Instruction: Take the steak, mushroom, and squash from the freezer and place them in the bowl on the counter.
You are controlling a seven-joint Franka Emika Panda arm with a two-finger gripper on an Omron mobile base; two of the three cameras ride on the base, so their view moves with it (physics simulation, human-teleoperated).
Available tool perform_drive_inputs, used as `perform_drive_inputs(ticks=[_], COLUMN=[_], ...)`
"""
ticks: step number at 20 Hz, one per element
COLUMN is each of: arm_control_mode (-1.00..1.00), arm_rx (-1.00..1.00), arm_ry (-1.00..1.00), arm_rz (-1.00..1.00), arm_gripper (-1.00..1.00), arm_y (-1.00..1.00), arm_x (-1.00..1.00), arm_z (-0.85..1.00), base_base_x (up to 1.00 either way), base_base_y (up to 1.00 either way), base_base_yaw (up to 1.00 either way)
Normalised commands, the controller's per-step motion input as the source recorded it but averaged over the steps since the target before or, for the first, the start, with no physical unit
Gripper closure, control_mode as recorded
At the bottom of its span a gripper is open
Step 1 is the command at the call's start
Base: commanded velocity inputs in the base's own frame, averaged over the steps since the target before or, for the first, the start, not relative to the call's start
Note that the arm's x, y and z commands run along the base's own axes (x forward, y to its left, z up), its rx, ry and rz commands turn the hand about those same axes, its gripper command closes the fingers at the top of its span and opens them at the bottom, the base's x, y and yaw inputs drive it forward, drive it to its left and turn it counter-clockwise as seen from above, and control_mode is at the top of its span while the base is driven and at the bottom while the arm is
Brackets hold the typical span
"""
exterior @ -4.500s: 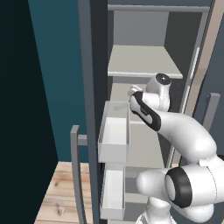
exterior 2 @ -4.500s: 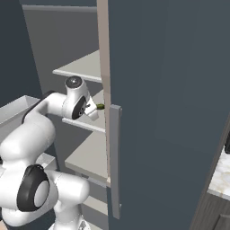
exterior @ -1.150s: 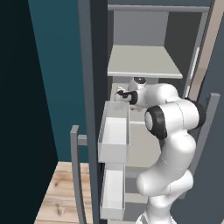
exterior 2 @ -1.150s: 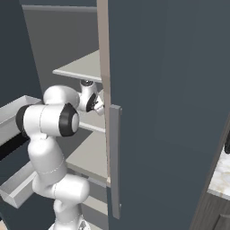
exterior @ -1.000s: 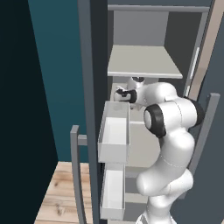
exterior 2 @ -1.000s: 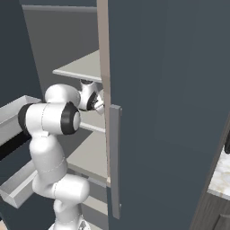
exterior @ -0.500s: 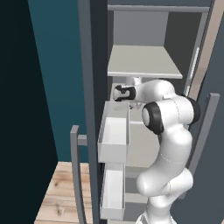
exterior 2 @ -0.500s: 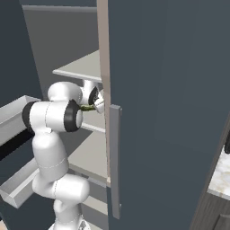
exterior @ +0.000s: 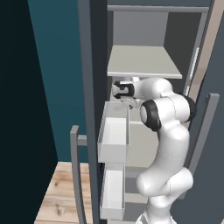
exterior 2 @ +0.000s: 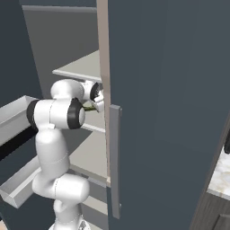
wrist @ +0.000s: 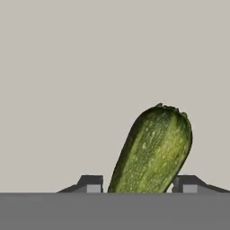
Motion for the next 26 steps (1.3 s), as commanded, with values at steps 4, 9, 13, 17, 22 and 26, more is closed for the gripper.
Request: perform_drive_inputs(ticks=[4,9,13,17,22,26], arm_control_mode=[-1.0,-1.0,-1.0,-1.0,-1.0,-1.0], arm_rx=[0.0,0.0,0.03,0.06,0.12,0.14], arm_ry=[0.08,0.03,0.0,-0.08,-0.2,-0.28], arm_rz=[0.0,0.0,0.0,0.0,0.0,0.0], arm_gripper=[1.0,1.0,1.0,1.0,1.0,1.0], arm_y=[0.0,0.0,0.0,-0.09,-0.07,0.0], arm_x=[0.0,-0.02,-0.31,-0.55,-0.66,-0.4], arm_z=[-0.91,-0.79,-0.72,-0.62,-0.59,-0.53], base_base_x=[0.0,0.0,0.0,0.0,0.0,0.0], base_base_y=[0.0,0.0,0.0,0.0,0.0,0.0], base_base_yaw=[0.0,0.0,0.0,0.0,0.0,0.0])
